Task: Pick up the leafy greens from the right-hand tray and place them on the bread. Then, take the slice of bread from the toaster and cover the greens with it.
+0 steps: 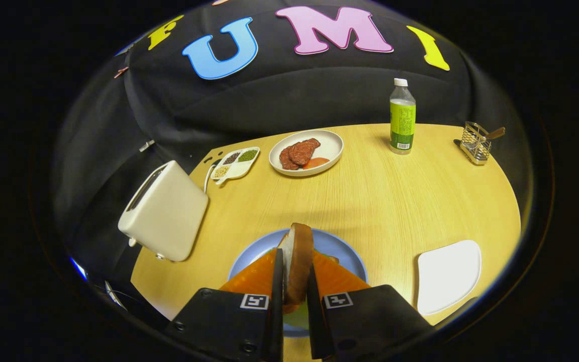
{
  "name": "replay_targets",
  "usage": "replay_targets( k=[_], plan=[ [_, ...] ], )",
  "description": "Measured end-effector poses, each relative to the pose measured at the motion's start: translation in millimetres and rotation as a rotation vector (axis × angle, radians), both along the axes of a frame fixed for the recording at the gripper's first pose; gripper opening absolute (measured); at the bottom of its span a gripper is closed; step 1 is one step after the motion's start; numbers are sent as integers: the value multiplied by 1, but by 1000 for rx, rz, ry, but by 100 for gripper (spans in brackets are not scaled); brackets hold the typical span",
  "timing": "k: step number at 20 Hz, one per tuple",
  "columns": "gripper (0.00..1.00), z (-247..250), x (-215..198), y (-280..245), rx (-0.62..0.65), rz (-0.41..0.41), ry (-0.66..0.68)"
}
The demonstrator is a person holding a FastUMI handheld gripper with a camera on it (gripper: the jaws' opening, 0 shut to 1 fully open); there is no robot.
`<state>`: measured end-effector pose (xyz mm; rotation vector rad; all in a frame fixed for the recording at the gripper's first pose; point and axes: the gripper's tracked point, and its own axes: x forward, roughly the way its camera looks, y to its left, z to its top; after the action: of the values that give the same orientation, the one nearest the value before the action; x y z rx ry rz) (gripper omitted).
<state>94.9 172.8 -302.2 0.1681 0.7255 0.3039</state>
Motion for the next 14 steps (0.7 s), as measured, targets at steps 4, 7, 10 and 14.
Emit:
replay_targets(
  k=[4,7,10,14],
  plan=[
    [58,-9,-10,-10,-69,22,10],
    [80,-16,-17,-16,-117,45,4],
    [97,-21,-24,-20,-172,79,-4],
    [100,-24,-35,-32,-241,94,-21]
  ],
)
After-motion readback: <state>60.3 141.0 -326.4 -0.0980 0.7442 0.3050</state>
